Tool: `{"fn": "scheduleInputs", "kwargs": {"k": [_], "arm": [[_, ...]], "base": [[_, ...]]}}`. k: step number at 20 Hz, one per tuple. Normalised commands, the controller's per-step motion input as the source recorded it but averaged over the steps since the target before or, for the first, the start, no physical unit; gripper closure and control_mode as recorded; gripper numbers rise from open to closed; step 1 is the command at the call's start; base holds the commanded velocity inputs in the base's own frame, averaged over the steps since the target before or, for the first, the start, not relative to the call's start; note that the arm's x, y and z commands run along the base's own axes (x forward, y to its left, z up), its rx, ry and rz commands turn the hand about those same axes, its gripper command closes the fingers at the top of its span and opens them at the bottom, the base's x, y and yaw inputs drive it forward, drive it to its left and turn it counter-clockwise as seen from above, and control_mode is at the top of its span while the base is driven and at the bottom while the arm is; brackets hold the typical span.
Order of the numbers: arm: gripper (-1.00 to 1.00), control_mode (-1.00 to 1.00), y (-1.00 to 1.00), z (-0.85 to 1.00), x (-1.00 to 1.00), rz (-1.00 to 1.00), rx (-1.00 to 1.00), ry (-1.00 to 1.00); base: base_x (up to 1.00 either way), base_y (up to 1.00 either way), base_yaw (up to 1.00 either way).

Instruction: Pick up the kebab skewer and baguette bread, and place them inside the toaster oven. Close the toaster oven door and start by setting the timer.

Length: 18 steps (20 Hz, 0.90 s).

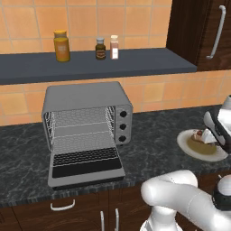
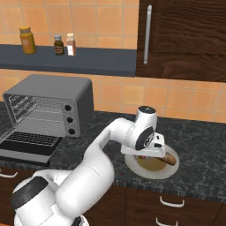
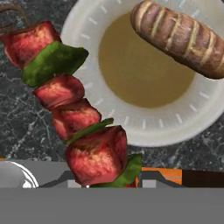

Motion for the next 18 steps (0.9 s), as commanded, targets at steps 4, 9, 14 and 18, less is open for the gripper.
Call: {"fn": "scheduleInputs", "kwargs": {"k": [4, 9, 14, 18], "arm": [[1.0, -1.0, 1.0, 0.39, -0.01, 0.0, -0.02, -0.08], [1.0, -1.0, 1.0, 0.03, 0.0, -0.05, 0.0, -0.02], [1.0, -1.0, 1.0, 0.08, 0.0, -0.06, 0.01, -0.03], [1.0, -1.0, 1.0, 0.03, 0.0, -0.03, 0.0, 0.0]], "base": [[0.0, 0.0, 0.0], [0.0, 0.0, 0.0], [0.0, 0.0, 0.0], [0.0, 0.0, 0.0]]}}
